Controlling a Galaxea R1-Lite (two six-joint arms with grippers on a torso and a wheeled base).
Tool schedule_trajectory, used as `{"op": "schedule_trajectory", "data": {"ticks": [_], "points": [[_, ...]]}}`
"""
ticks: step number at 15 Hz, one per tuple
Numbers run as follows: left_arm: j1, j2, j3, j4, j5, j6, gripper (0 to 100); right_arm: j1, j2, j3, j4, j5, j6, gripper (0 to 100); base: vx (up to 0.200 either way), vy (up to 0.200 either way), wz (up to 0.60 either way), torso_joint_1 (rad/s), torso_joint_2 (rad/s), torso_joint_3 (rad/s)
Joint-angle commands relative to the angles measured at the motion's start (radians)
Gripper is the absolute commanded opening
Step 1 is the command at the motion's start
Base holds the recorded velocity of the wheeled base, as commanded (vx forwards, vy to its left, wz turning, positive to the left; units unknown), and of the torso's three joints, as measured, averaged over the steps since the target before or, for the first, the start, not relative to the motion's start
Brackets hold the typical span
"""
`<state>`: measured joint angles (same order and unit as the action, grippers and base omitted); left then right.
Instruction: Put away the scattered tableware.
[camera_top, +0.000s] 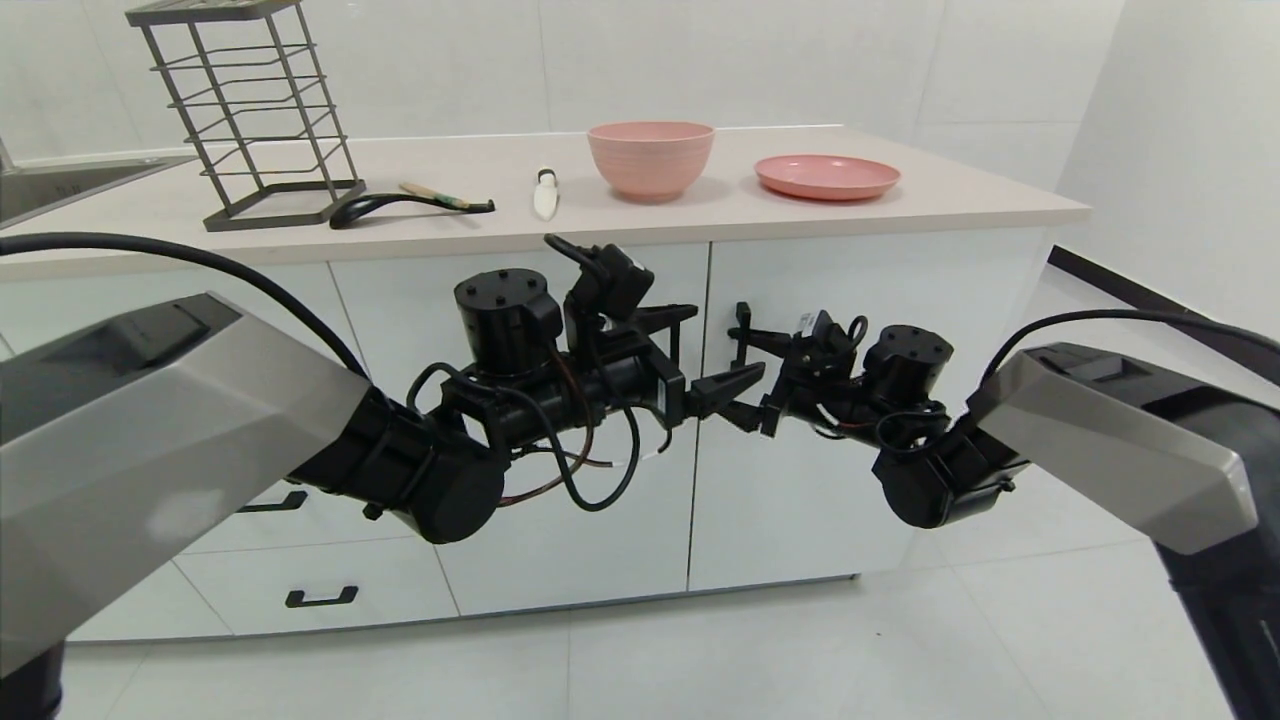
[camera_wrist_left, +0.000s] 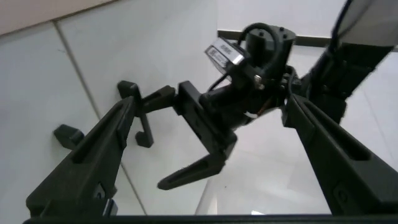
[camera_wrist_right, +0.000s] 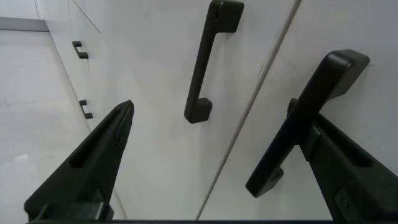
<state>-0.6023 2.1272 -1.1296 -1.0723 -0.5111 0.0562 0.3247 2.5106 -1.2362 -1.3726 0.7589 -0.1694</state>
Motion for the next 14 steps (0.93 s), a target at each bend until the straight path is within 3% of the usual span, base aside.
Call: {"op": "schedule_trajectory", "data": {"ticks": [1, 3, 8, 10, 13, 14], "points": [[0.012, 0.022, -0.026, -0.001, 0.022, 0.007, 100, 0.004, 0.022, -0.017, -0.01, 0.003, -0.001, 100, 0.0, 0.0, 0.0, 0.0, 0.0, 0.0], [0.015, 0.025, -0.033, 0.009, 0.025, 0.008, 100, 0.002, 0.011, 0.02, -0.034, 0.079, 0.002, 100, 0.0, 0.0, 0.0, 0.0, 0.0, 0.0], [0.026, 0.066, -0.087, 0.011, 0.025, 0.01, 100, 0.008, -0.179, 0.388, -0.161, 0.166, 0.001, 100, 0.0, 0.0, 0.0, 0.0, 0.0, 0.0], [0.012, 0.108, -0.159, 0.0, 0.014, 0.011, 100, 0.01, -0.273, 0.532, -0.181, 0.172, -0.001, 100, 0.0, 0.0, 0.0, 0.0, 0.0, 0.0], [-0.059, 0.165, -0.265, -0.014, -0.08, 0.014, 100, -0.006, -0.302, 0.592, -0.184, 0.171, -0.004, 100, 0.0, 0.0, 0.0, 0.0, 0.0, 0.0], [-0.068, 0.172, -0.274, -0.012, -0.08, 0.013, 100, -0.006, -0.299, 0.592, -0.186, 0.171, -0.004, 100, 0.0, 0.0, 0.0, 0.0, 0.0, 0.0]]}}
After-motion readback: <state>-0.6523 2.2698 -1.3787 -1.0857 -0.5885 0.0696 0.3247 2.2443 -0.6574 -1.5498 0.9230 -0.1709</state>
